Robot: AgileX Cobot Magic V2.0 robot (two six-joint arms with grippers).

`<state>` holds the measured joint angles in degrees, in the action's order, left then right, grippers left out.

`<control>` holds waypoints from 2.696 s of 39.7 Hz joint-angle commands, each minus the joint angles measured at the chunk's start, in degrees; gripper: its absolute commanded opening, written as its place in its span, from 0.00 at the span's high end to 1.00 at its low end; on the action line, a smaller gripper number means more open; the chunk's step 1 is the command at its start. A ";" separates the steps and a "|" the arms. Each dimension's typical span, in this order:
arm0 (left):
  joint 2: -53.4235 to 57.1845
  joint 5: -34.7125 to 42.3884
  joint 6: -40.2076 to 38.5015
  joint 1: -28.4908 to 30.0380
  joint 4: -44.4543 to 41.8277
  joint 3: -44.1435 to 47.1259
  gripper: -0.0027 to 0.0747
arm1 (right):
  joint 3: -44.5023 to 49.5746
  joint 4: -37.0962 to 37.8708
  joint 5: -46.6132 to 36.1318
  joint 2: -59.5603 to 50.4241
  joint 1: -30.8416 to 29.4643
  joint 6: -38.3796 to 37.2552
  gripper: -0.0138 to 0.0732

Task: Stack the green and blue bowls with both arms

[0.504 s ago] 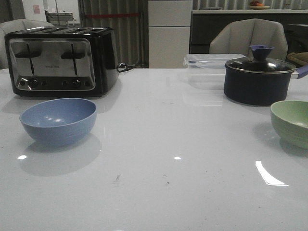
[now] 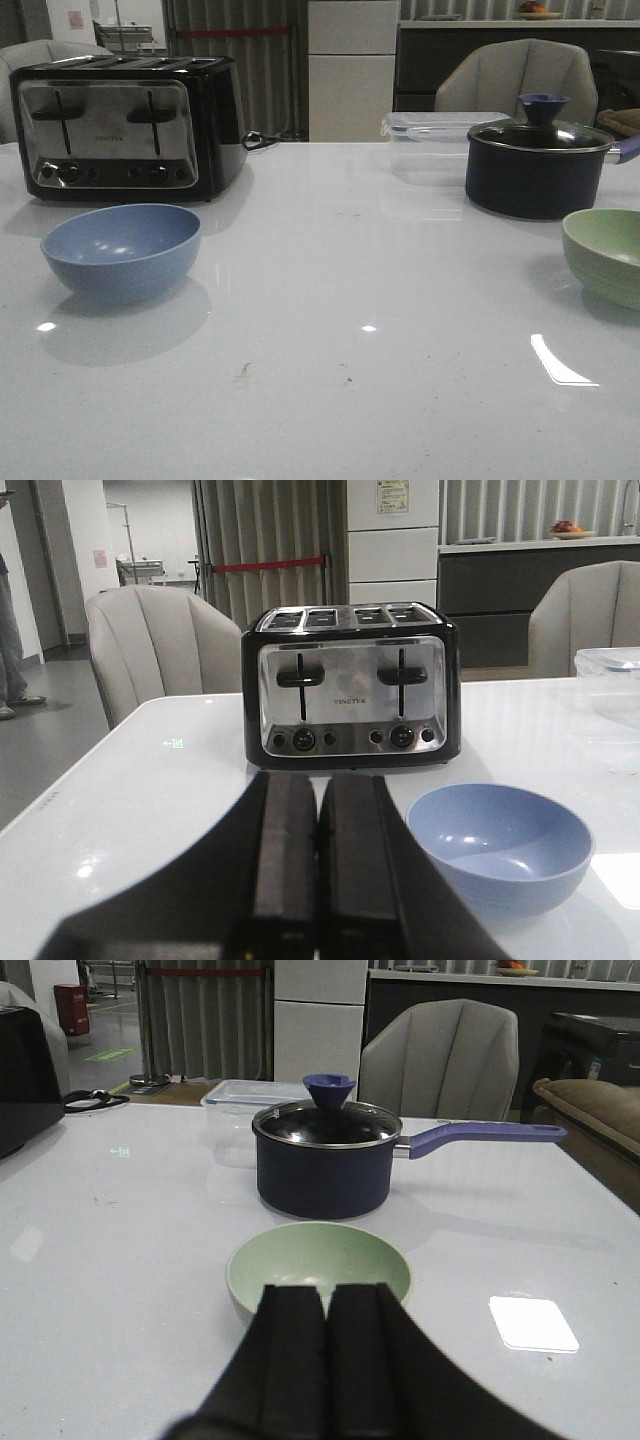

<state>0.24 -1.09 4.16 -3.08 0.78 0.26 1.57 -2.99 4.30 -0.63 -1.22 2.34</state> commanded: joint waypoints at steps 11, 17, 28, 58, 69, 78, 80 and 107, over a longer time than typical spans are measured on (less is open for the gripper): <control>1.14 4.79 -0.55 0.11 0.31 0.20 0.84 | -0.18 0.34 -5.49 -1.06 -0.22 0.16 0.78; 1.14 6.08 -0.55 0.11 0.31 0.08 0.84 | -0.58 -0.36 -6.04 -1.06 -0.22 0.16 0.78; 0.52 2.81 -0.55 0.11 1.19 -10.83 0.84 | -12.02 -3.13 1.72 -1.00 -0.22 0.11 0.78; -28.49 -26.65 -0.55 0.11 1.45 -39.85 0.84 | -41.04 -3.08 25.96 32.16 -0.22 0.17 0.78; -35.59 -28.63 -0.55 0.11 1.45 -39.74 0.84 | -41.04 -3.08 26.99 41.62 -0.22 0.17 0.78; -40.22 -29.10 -0.45 0.11 0.57 -39.74 0.83 | -41.04 -2.15 29.09 48.02 -0.22 0.17 0.76; -41.04 -28.99 -0.12 0.11 -0.03 -39.74 0.82 | -41.04 -2.09 29.56 49.22 -0.22 0.17 0.72; -44.88 -28.63 0.07 0.11 -0.34 -39.74 0.35 | -60.53 -2.46 37.57 79.41 -10.33 0.16 0.23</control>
<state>-44.73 -33.84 4.16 -3.08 0.57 -37.47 -54.29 -5.30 41.65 76.86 -10.01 2.34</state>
